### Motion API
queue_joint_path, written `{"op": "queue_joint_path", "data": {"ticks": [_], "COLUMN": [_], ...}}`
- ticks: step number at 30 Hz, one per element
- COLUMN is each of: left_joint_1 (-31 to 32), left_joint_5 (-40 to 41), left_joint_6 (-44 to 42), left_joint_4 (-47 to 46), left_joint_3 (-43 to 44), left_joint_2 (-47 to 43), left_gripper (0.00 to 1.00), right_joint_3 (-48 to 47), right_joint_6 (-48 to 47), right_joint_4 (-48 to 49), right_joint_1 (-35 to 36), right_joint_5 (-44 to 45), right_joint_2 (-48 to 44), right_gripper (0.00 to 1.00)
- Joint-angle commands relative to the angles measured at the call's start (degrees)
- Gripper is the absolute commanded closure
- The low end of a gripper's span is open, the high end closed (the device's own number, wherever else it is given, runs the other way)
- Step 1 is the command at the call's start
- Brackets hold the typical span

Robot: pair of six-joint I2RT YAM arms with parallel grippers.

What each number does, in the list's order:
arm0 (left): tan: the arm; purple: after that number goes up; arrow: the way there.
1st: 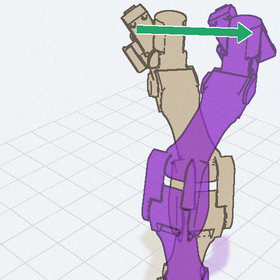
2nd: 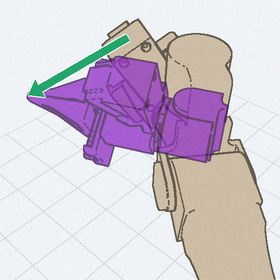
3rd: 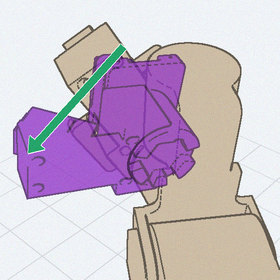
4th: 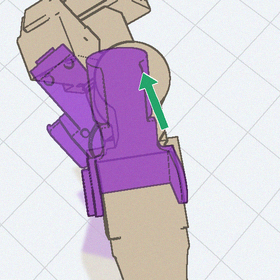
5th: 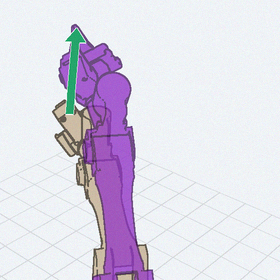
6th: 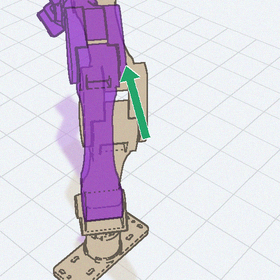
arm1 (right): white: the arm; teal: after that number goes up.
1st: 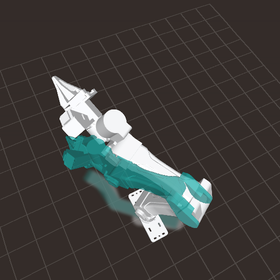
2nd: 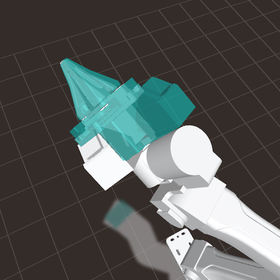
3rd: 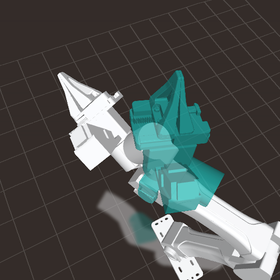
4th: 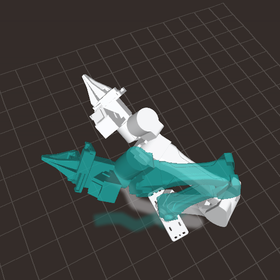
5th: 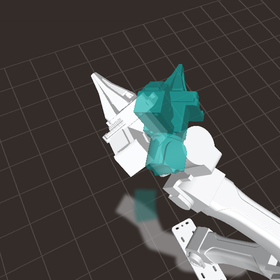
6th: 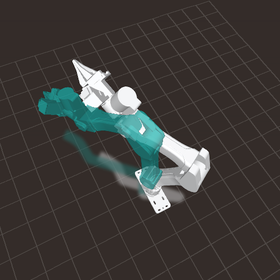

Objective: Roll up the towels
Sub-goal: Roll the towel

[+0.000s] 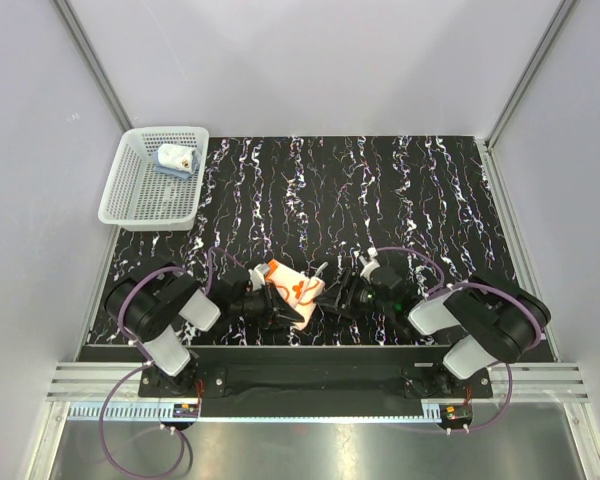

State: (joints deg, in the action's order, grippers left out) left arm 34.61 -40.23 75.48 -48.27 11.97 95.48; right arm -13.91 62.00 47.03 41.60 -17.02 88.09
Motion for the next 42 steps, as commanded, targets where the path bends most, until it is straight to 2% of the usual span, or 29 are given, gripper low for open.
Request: {"op": "queue_joint_path", "data": {"ticks": [1,6,8,9,10,14,17,19,20,21,22,23,25,26,27,28,29,31,33,35,36,40,42], "left_joint_1": [-0.6,-0.8,-0.9,-0.9,-1.0,-1.1,-1.2,-1.2,-1.2,-1.1,-1.2,-1.2,-1.2,-1.1,-1.1,-1.1,-1.1,-0.7,1.2,3.5,6.8,16.0,20.7], "left_joint_5": [-1.1,-1.7,-2.0,-2.1,-2.2,-2.8,-3.0,-2.7,-2.3,-2.0,-0.9,-0.1,2.9,4.1,6.9,8.7,10.4,16.4,21.7,30.9,37.3,52.3,59.6], "left_joint_6": [0.6,1.3,1.6,1.9,2.2,3.3,3.1,1.6,0.7,-1.9,-3.7,-5.7,-11.9,-13.9,-17.9,-20.0,-21.9,-26.0,-29.1,-30.4,-31.3,-33.2,-34.8], "left_joint_4": [-3.2,-5.5,-6.9,-7.4,-8.8,-11.9,-12.8,-11.2,-8.2,-5.7,0.9,5.0,13.2,21.2,25.1,33.0,36.5,45.0,50.6,57.4,59.2,69.2,70.9], "left_joint_3": [-0.7,-1.0,-1.2,-1.3,-1.5,-1.9,-1.9,-1.6,-1.5,-1.1,0.0,0.8,2.4,4.5,5.5,6.7,8.8,10.4,13.2,14.9,16.7,22.9,25.5], "left_joint_2": [1.3,3.0,3.7,4.3,4.7,6.3,6.7,5.7,5.0,2.9,1.6,0.2,-4.1,-5.5,-8.1,-9.2,-10.5,-13.7,-17.2,-21.1,-22.5,-27.4,-29.1], "left_gripper": [1.00,1.00,1.00,1.00,1.00,1.00,1.00,0.95,0.91,0.81,0.77,0.72,0.61,0.57,0.50,0.47,0.44,0.34,0.32,0.31,0.31,0.30,0.30], "right_joint_3": [-0.7,-3.0,-3.6,-3.8,-3.9,-3.7,-3.3,-3.2,-3.6,-3.9,-4.4,-5.7,-7.4,-10.1,-11.3,-12.3,-13.9,-16.0,-18.0,-21.0,-22.0,-26.1,-27.1], "right_joint_6": [-1.1,-0.8,-0.7,-0.5,-0.5,0.4,0.8,1.0,0.7,0.3,0.1,-0.8,-2.1,-3.5,-4.2,-4.5,-4.5,-4.3,-4.7,-5.6,-5.7,-6.1,-6.3], "right_joint_4": [3.9,10.2,12.3,12.7,13.3,15.8,16.0,14.9,11.3,8.8,6.0,-1.2,-9.2,-18.4,-22.2,-25.3,-29.8,-33.2,-38.7,-43.3,-44.7,-50.0,-52.2], "right_joint_1": [0.6,0.8,0.8,0.8,0.7,0.8,0.8,0.8,0.8,0.8,0.8,0.8,0.9,0.9,1.1,1.2,1.3,1.5,2.2,3.1,3.5,4.8,5.0], "right_joint_5": [1.8,0.2,-0.1,-0.3,-0.3,-0.2,-0.3,0.1,0.3,0.8,1.2,1.8,3.4,4.1,5.5,5.9,6.3,6.9,7.9,8.7,9.5,10.4,10.9], "right_joint_2": [3.5,10.9,13.0,14.7,15.5,17.9,18.1,16.7,15.8,13.4,12.0,10.4,5.7,4.3,2.2,1.3,0.7,-0.3,-0.3,0.1,0.7,1.8,2.1], "right_gripper": [0.35,0.36,0.41,0.44,0.53,0.75,0.82,0.84,0.85,0.86,0.86,0.87,0.87,0.87,0.87,0.87,0.87,0.87,0.88,0.88,0.88,0.88,0.88]}}
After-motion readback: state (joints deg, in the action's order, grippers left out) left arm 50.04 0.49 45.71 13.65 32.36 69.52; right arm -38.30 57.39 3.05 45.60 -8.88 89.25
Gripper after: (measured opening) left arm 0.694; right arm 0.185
